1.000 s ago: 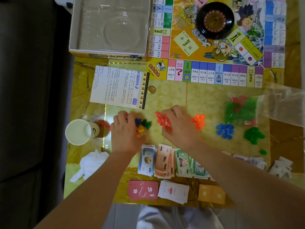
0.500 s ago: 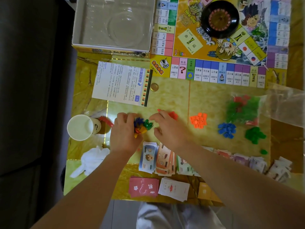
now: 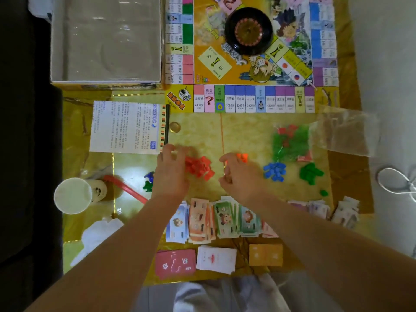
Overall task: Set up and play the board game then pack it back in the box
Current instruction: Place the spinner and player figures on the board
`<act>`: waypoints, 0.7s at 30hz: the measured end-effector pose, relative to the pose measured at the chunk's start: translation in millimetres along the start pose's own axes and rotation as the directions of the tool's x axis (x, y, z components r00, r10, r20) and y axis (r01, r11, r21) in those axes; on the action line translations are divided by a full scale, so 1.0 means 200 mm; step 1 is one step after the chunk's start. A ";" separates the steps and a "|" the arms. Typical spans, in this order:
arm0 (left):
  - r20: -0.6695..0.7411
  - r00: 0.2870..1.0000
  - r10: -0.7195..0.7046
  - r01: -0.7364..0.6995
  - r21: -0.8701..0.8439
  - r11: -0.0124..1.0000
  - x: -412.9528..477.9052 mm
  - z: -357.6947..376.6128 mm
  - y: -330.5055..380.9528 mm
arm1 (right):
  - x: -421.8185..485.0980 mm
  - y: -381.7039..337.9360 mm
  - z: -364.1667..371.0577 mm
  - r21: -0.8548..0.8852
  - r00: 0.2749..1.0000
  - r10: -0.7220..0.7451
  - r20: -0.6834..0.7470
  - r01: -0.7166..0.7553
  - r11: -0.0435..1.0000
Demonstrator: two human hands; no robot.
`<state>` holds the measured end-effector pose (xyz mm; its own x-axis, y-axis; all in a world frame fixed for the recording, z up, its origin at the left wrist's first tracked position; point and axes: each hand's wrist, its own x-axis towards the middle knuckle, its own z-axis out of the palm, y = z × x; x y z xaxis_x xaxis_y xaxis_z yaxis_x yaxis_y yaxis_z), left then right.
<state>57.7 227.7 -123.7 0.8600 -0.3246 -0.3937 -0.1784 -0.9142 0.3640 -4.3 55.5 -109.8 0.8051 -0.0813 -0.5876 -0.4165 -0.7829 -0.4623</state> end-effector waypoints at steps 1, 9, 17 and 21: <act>0.006 1.000 0.012 -0.012 0.002 1.000 0.01 0.01 0.00 | 0.00 -0.01 0.01 -0.006 1.000 0.007 -0.001 -0.007 1.000; -0.001 0.987 0.158 -0.158 0.029 0.987 0.08 0.09 -0.03 | 0.07 -0.12 0.16 -0.080 0.997 -0.012 -0.072 0.006 0.997; 0.037 0.980 0.198 -0.197 -0.024 0.980 0.08 0.08 -0.03 | 0.12 -0.12 0.20 -0.018 0.993 -0.018 -0.121 0.016 1.000; 0.051 0.984 0.169 -0.167 -0.045 0.985 0.08 0.07 -0.03 | 0.11 -0.12 0.19 0.017 0.993 -0.011 -0.120 0.013 1.000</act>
<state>66.5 224.2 -143.4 0.7921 -0.4861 -0.3690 -0.2972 -0.8354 0.4624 6.5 95.5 -136.7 0.8544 -0.1467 -0.4985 -0.4134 -0.7731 -0.4810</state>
